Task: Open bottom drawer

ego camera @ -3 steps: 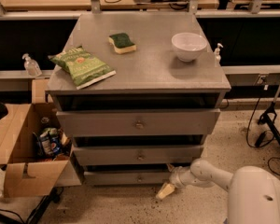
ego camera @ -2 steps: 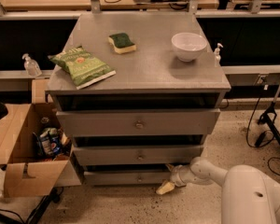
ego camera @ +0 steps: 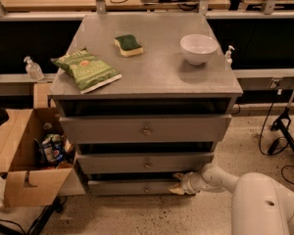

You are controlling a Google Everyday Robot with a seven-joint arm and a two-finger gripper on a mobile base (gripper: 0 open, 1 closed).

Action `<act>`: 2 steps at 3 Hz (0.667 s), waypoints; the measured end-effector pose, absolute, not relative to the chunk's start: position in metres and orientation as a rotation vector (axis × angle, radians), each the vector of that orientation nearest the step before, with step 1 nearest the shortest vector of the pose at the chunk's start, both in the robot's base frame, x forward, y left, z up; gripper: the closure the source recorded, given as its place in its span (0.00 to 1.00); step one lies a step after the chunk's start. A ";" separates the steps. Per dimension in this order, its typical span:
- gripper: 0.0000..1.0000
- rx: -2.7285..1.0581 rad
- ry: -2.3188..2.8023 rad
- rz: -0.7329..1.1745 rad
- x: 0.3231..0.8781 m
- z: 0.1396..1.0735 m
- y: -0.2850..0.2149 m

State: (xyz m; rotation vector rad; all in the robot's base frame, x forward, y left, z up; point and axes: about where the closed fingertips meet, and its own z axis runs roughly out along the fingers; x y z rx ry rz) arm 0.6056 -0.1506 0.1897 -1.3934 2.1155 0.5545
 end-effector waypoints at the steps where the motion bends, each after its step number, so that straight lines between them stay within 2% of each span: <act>1: 0.87 -1.393 2.115 0.554 0.606 0.193 -0.151; 2: 1.00 -1.393 2.115 0.554 0.606 0.198 -0.151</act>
Offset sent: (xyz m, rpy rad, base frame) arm -0.1538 -0.0607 0.1042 -0.1421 -0.0539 -0.0624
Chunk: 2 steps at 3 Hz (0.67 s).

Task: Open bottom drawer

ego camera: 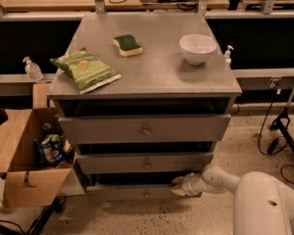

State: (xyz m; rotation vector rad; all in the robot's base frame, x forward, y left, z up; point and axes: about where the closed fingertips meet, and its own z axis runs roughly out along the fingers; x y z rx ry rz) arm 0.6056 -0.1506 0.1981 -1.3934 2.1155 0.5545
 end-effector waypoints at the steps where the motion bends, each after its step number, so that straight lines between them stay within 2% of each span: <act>1: 1.00 -1.393 2.115 0.555 0.606 0.198 -0.151; 2: 1.00 -1.393 2.115 0.555 0.606 0.198 -0.151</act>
Offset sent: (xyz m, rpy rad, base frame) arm -0.1311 -0.0068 -0.0438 0.0227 0.1239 -0.0069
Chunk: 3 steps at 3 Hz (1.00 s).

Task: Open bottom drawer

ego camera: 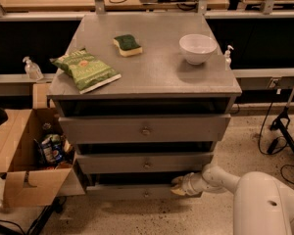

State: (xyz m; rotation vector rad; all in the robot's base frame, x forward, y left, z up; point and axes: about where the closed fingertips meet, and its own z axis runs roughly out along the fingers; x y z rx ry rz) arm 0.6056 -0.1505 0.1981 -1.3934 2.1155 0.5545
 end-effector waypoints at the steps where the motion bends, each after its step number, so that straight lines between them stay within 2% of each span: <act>1: 1.00 -1.393 2.115 0.555 0.606 0.198 -0.151; 3: 1.00 -1.393 2.116 0.555 0.606 0.198 -0.151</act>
Offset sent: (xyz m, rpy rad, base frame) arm -0.3641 -0.0825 -0.0260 -0.1047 0.2459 -0.1388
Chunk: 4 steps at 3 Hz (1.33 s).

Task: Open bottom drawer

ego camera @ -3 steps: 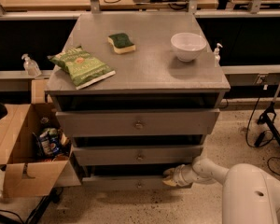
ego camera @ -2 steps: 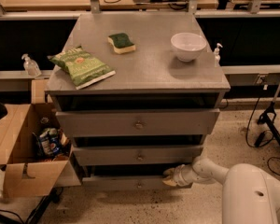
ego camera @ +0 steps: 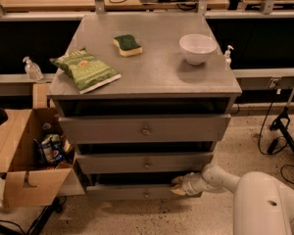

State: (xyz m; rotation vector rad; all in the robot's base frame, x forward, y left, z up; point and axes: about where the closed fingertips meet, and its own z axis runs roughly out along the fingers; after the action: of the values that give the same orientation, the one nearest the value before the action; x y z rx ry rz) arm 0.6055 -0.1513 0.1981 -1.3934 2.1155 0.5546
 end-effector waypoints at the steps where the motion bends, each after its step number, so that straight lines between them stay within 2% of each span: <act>1: 1.00 -1.393 2.115 0.555 0.606 0.198 -0.151; 3: 1.00 -1.394 2.115 0.555 0.605 0.198 -0.151; 4: 0.81 -1.394 2.115 0.555 0.605 0.198 -0.151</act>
Offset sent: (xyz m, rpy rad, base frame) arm -0.4215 -0.0551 0.0407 0.1264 0.2892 0.4085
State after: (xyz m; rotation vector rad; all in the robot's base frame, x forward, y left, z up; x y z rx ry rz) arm 0.6055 -0.1512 0.1981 -1.3935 2.1155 0.5547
